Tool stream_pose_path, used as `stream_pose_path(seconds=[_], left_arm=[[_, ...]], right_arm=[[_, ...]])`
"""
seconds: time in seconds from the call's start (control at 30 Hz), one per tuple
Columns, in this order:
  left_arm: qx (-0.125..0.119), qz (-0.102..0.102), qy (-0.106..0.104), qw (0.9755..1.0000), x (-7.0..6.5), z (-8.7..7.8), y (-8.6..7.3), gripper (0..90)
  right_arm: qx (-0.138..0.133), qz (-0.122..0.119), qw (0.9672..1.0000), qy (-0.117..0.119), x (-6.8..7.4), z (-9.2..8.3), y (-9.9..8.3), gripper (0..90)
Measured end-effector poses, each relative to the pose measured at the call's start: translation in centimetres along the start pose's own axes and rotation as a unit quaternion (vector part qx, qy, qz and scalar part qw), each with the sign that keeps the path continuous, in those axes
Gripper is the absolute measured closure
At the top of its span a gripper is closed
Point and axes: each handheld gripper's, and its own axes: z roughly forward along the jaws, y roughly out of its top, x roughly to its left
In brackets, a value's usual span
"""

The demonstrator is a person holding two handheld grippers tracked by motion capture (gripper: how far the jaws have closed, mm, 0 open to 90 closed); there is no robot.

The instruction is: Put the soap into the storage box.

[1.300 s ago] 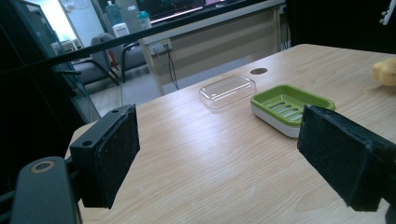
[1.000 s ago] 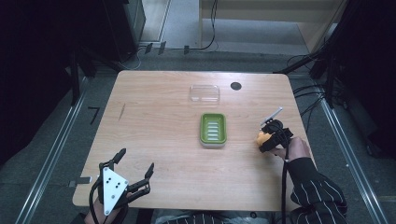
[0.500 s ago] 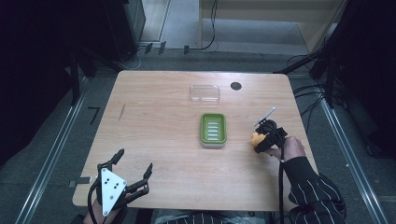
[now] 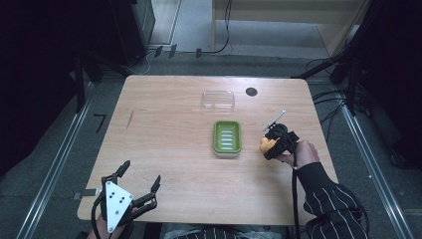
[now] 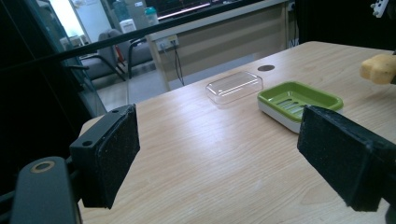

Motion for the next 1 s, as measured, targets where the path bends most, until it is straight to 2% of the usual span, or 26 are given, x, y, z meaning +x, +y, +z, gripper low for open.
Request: stream_pose_path(seconds=[0.63, 1.0], left_arm=[[0.001, 0.001, -0.001, 1.0, 0.0, 0.0, 0.0, 13.0], [-0.001, 0.001, -0.007, 1.0, -0.1, 0.3, 0.1, 13.0]], right_arm=[[-0.01, -0.036, 0.9993, 0.002, 1.3, -0.3, 2.2, 39.6], [-0.023, -0.04, 0.9989, 0.001, 1.7, -1.0, 3.6, 39.6]])
